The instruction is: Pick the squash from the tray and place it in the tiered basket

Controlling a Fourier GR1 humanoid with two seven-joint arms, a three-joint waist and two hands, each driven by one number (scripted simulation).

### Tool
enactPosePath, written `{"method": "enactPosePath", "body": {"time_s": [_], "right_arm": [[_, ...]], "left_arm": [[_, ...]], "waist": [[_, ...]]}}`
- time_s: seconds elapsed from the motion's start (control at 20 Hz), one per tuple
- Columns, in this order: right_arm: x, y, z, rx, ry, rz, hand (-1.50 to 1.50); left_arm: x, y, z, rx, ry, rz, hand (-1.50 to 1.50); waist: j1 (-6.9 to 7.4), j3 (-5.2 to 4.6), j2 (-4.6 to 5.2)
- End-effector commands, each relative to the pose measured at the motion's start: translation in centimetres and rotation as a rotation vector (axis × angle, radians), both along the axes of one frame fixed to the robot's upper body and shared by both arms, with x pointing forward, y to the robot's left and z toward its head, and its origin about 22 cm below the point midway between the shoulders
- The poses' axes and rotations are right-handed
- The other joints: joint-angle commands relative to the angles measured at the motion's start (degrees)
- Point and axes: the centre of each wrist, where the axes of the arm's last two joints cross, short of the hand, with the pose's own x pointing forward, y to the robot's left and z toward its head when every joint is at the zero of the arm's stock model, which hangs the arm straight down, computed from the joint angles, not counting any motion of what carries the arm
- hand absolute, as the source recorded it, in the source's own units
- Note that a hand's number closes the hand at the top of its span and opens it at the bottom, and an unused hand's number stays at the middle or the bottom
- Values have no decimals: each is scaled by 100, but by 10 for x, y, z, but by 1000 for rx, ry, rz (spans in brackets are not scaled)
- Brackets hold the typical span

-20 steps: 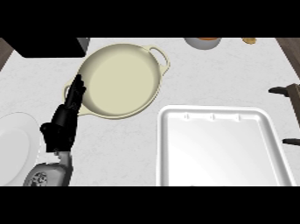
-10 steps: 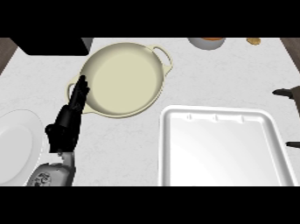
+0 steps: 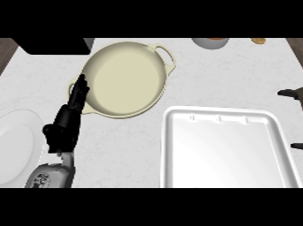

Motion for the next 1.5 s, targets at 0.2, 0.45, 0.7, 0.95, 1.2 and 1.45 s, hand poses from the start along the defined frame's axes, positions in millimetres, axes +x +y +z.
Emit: {"method": "enactPosePath", "body": {"time_s": [0.2,0.45,0.7,0.95,1.2,1.45], "right_arm": [[15,-34,-7,-77,-34,7,150],[37,-67,-38,-92,20,-21,150],[55,-90,-48,235,-53,-99,-150],[58,-105,-54,360,-151,-55,-150],[30,-120,-44,453,-406,-143,-150],[-24,-150,-13,515,-492,-284,-150]], "left_arm": [[11,5,-3,3,-12,-3,0],[-1,3,-5,8,-6,8,0],[-11,-4,-6,2,-6,-5,0],[0,4,-3,8,6,-10,0],[7,8,9,2,-13,9,0],[2,2,-4,10,-21,20,0]], "waist": [[-16,9,33],[8,10,18],[50,6,-3],[10,5,0],[-33,7,-13],[-86,3,-22]]}}
